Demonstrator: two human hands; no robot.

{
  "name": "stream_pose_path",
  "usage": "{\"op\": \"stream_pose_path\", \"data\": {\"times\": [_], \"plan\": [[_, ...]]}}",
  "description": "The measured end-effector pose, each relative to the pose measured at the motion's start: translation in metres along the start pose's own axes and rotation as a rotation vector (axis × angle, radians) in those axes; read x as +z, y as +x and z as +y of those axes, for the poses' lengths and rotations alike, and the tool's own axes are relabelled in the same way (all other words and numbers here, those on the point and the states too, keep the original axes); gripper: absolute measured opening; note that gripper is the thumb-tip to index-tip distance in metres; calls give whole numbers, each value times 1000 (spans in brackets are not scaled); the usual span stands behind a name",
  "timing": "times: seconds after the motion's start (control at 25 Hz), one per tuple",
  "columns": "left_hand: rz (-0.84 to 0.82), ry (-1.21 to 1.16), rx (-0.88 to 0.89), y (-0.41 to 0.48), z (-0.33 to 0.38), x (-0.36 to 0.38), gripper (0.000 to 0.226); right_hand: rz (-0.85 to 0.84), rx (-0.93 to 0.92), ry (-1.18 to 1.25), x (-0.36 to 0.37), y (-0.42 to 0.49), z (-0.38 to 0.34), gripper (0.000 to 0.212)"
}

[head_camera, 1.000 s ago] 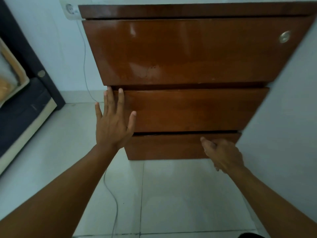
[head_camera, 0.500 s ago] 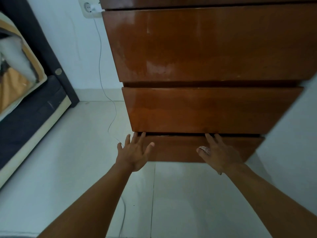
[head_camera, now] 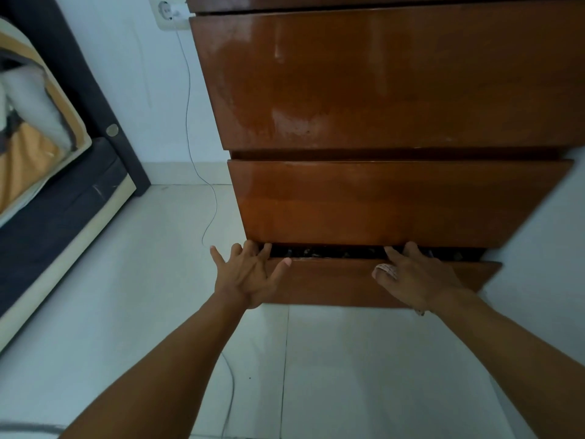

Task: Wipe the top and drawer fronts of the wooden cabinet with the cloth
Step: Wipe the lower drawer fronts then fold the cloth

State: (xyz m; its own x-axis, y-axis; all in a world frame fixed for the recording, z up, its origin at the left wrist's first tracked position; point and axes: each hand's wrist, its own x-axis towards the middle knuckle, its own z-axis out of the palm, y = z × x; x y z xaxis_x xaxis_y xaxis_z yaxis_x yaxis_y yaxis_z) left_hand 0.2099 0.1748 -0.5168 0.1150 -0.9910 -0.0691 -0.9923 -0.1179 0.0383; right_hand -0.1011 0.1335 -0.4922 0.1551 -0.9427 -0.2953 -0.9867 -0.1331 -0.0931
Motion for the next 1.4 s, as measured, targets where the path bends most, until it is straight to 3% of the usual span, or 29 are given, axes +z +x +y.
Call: {"op": "stream_pose_path", "data": {"times": [0.2,0.32,0.44,0.52,0.6,0.76,0.88,1.04,1.16,1.4], "plan": [[-41,-14,-10,2,-2,-4,72,-49,15,14,-15,-2,-4,72],[-58,-71,-2,-3,-9,1,70,41,-4,227,-24,-13,-24,45],[28,-119,23,-16,-24,13,69,287,-277,451,-30,-18,-71,24],[46,-133,59,-22,-31,22,73,499,-531,411,-24,-8,-112,35],[72,-156,89,-25,-36,27,72,574,-638,348,-4,8,-153,42],[104,-211,101,-27,-45,22,69,412,-591,181,65,32,-188,44],[110,-257,103,-24,-48,19,72,462,-562,131,79,36,-183,58],[134,-262,101,-20,-46,14,80,448,-571,112,78,48,-172,41],[121,-177,131,-17,-39,14,72,485,-530,79,92,49,-166,49],[19,-184,77,-21,-14,30,90,640,-532,44,97,52,-127,41]]}}
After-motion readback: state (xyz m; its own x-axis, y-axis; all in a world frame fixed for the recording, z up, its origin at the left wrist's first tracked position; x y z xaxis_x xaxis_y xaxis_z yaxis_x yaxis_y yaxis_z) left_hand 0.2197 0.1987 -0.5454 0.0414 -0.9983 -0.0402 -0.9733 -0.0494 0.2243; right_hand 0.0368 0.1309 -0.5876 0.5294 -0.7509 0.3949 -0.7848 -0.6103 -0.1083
